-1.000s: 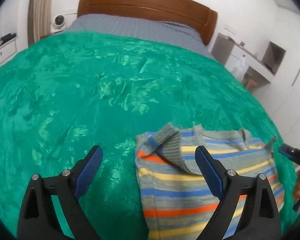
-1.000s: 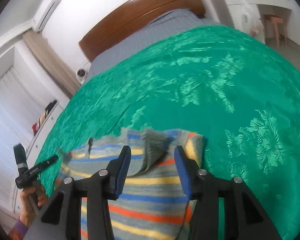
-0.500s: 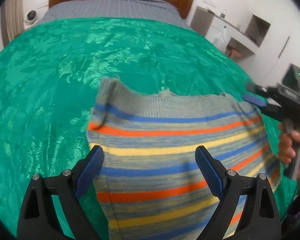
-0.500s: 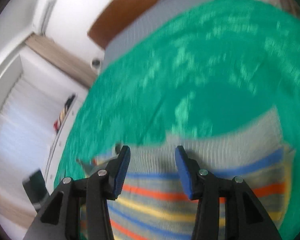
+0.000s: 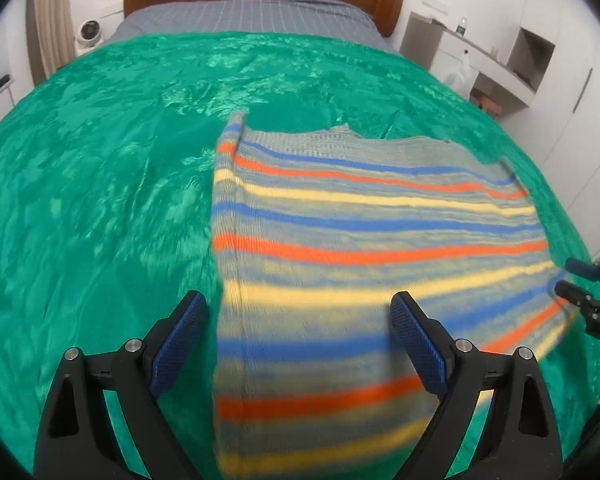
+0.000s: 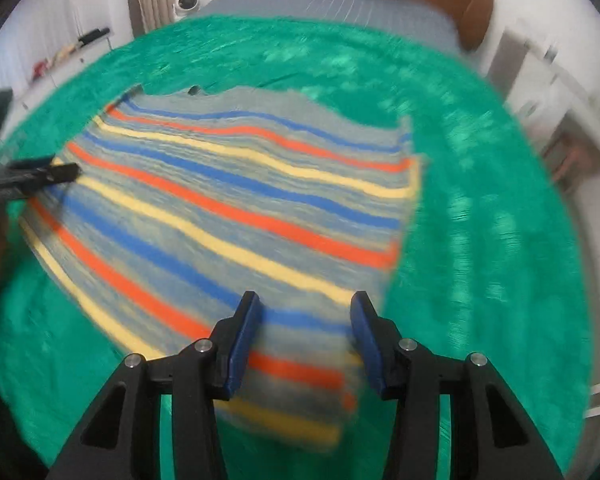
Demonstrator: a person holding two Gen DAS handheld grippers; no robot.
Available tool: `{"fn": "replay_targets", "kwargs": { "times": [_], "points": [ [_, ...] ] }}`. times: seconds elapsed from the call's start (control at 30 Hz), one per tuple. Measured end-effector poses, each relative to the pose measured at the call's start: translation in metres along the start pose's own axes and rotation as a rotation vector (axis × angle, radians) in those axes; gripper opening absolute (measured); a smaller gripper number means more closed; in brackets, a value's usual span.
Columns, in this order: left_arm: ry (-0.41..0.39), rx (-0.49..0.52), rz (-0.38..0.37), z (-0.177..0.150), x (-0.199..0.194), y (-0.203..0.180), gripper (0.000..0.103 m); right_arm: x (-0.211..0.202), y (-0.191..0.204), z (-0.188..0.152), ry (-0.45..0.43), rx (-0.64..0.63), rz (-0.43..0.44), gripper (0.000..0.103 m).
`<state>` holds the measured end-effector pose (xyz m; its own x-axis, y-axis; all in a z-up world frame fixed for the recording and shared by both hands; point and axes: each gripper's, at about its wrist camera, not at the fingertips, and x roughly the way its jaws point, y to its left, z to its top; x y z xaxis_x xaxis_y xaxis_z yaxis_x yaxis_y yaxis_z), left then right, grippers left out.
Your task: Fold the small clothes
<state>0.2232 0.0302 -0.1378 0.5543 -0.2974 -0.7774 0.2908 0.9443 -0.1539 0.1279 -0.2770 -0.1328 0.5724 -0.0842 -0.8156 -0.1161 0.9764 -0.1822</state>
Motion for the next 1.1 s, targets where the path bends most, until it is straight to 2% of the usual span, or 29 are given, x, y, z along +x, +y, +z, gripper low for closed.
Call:
{"fn": "replay_targets", "kwargs": {
  "times": [0.1, 0.33, 0.43, 0.53, 0.63, 0.77, 0.8, 0.87, 0.93, 0.97, 1.0, 1.03, 1.07, 1.1],
  "points": [
    [-0.028, -0.004, 0.005, -0.006, -0.015, -0.007, 0.094, -0.017, 0.004, -0.005, -0.054, -0.016, -0.046, 0.054],
    [-0.067, 0.012, 0.002, -0.007, -0.031, -0.021, 0.095, -0.038, 0.013, 0.001, -0.1, -0.074, -0.141, 0.055],
    [-0.079, 0.037, 0.014, -0.01, -0.035, -0.027, 0.095, -0.037, 0.018, 0.005, -0.108, -0.089, -0.158, 0.057],
    [-0.104, 0.043, 0.037, -0.017, -0.038, -0.025, 0.095, -0.033, 0.012, 0.009, -0.11, -0.075, -0.137, 0.061],
    [-0.139, 0.038, 0.065, -0.027, -0.039, -0.017, 0.096, -0.018, -0.021, 0.019, -0.09, 0.043, -0.033, 0.065],
    [-0.181, 0.038, 0.085, -0.041, -0.037, -0.004, 0.096, 0.033, -0.092, 0.029, 0.0, 0.414, 0.291, 0.065],
    [-0.178, 0.027, 0.073, -0.042, -0.035, 0.001, 0.096, 0.046, -0.101, 0.03, 0.031, 0.469, 0.344, 0.065],
    [-0.175, -0.003, 0.048, -0.041, -0.036, 0.008, 0.096, 0.072, -0.112, 0.031, 0.092, 0.554, 0.385, 0.064],
    [-0.181, -0.024, 0.024, -0.039, -0.038, 0.013, 0.096, 0.085, -0.111, 0.036, 0.099, 0.574, 0.42, 0.063],
    [-0.182, -0.029, 0.018, -0.039, -0.039, 0.016, 0.096, 0.087, -0.11, 0.038, 0.096, 0.576, 0.429, 0.056],
    [-0.181, -0.029, 0.018, -0.039, -0.041, 0.018, 0.096, 0.09, -0.107, 0.041, 0.1, 0.576, 0.449, 0.041],
    [-0.179, -0.026, 0.023, -0.038, -0.042, 0.019, 0.096, 0.093, -0.102, 0.046, 0.116, 0.574, 0.458, 0.032],
    [-0.179, -0.023, 0.031, -0.039, -0.044, 0.019, 0.096, 0.092, -0.099, 0.05, 0.124, 0.571, 0.428, 0.016],
    [-0.182, -0.019, 0.051, -0.038, -0.048, 0.022, 0.096, 0.091, -0.096, 0.053, 0.124, 0.567, 0.408, 0.013]
  ]
}}
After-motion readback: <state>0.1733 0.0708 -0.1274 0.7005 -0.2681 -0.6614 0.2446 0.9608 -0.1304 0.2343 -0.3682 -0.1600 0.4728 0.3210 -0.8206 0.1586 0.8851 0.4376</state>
